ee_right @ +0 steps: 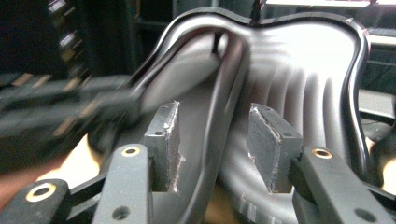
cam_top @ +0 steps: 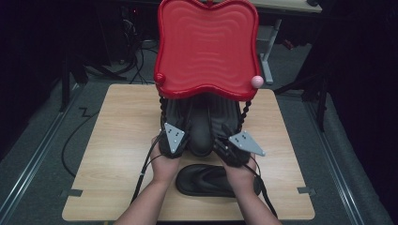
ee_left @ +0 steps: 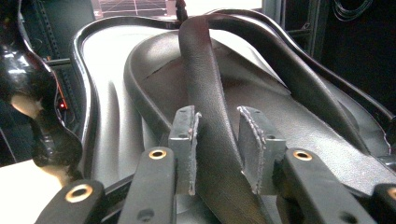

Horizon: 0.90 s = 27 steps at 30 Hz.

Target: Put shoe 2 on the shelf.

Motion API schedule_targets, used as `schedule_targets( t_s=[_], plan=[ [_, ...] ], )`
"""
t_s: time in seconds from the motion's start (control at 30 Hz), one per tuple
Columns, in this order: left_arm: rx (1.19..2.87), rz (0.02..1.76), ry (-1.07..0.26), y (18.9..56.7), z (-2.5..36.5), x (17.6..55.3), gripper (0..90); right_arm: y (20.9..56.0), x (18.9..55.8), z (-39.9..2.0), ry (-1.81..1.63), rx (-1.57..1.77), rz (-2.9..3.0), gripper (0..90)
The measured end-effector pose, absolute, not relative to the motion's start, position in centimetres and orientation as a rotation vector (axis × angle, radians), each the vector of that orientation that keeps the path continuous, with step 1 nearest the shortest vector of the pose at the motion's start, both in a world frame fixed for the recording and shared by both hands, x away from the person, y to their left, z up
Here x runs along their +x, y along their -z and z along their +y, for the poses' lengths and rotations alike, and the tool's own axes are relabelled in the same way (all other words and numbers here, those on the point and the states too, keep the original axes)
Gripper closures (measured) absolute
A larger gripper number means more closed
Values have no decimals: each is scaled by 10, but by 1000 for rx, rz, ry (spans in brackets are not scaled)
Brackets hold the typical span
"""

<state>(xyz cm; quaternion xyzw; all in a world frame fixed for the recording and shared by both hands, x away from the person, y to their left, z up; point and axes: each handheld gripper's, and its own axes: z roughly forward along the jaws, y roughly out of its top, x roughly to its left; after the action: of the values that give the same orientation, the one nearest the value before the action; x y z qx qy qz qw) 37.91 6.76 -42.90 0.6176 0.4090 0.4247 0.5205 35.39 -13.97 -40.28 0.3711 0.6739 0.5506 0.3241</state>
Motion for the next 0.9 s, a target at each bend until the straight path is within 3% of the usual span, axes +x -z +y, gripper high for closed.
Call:
schedule_targets(
  t_s=[0.1,0.2,0.23,0.43,0.73,0.9],
  plan=[
    [1480,987,-1021,429,67,379,673,414,331,-145,-1424,942,1834,654],
    [1484,990,-1023,428,66,380,673,427,317,-145,-1400,931,1919,884],
    [1484,989,-1023,428,66,380,674,432,314,-145,-1393,923,1943,900],
    [1484,990,-1022,427,66,381,674,453,310,-136,-1301,875,2055,900],
    [1471,991,-1028,426,69,385,668,454,329,-119,-1252,870,2086,900],
    [1457,1003,-1014,425,75,386,574,453,338,-112,-1245,889,2083,900]
  ],
)
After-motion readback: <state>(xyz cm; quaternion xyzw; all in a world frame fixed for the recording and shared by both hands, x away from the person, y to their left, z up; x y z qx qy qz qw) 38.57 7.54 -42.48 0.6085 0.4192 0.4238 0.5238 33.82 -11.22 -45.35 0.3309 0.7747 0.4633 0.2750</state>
